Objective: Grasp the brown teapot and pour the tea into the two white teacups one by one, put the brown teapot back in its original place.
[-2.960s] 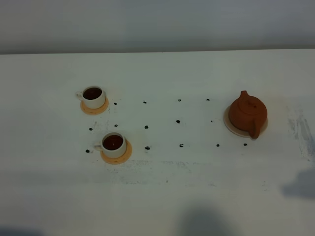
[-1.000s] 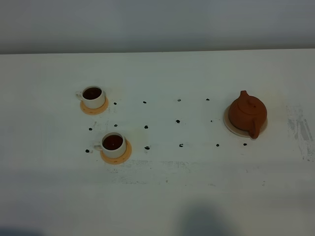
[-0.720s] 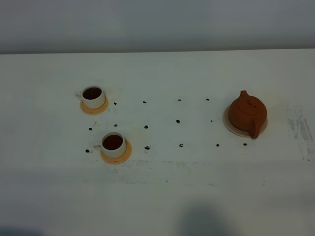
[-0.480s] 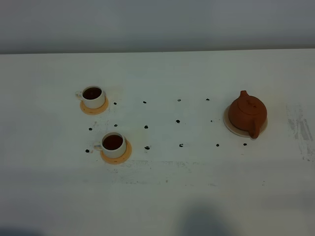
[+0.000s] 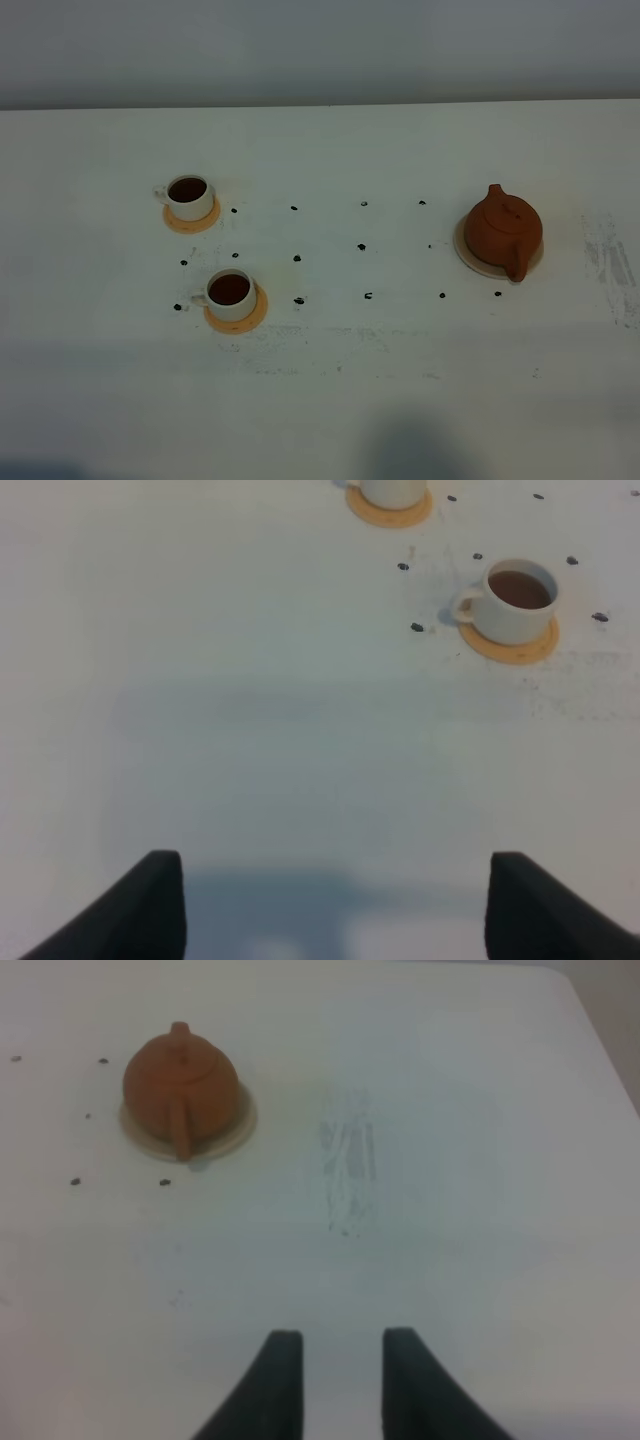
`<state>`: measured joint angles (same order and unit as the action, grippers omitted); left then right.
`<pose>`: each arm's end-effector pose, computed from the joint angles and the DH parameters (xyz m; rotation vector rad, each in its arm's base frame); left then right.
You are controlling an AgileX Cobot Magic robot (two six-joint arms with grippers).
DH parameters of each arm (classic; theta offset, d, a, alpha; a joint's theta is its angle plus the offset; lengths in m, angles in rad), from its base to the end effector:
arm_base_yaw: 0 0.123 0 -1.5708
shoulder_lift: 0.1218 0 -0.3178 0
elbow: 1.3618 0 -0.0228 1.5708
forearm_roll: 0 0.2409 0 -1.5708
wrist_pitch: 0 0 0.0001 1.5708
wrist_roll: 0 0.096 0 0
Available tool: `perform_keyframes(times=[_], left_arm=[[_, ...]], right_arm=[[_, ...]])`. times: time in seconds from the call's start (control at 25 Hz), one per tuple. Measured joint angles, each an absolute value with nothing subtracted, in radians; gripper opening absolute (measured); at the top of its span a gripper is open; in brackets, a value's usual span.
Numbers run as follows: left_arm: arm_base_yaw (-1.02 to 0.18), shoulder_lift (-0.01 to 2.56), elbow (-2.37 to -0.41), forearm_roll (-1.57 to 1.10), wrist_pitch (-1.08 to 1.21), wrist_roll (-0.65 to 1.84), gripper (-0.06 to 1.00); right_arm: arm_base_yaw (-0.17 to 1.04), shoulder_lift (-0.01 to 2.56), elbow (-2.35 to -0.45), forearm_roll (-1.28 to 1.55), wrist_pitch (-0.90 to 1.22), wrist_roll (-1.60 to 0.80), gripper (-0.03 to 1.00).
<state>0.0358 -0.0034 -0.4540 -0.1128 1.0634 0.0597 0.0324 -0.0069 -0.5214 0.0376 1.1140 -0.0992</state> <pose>-0.0379 -0.0108 0.2576 0.0274 2.0849 -0.0782 -0.0480 0.0017 0.2712 -0.1396 2.0640 0.0040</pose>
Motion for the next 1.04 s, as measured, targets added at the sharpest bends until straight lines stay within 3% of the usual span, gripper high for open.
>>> perform_keyframes(times=[1.04], left_arm=[[0.036, -0.003, -0.454, -0.113, 1.063, 0.060, 0.60]], right_arm=[[0.032, -0.007, -0.521, 0.038, 1.114, -0.099, 0.19]])
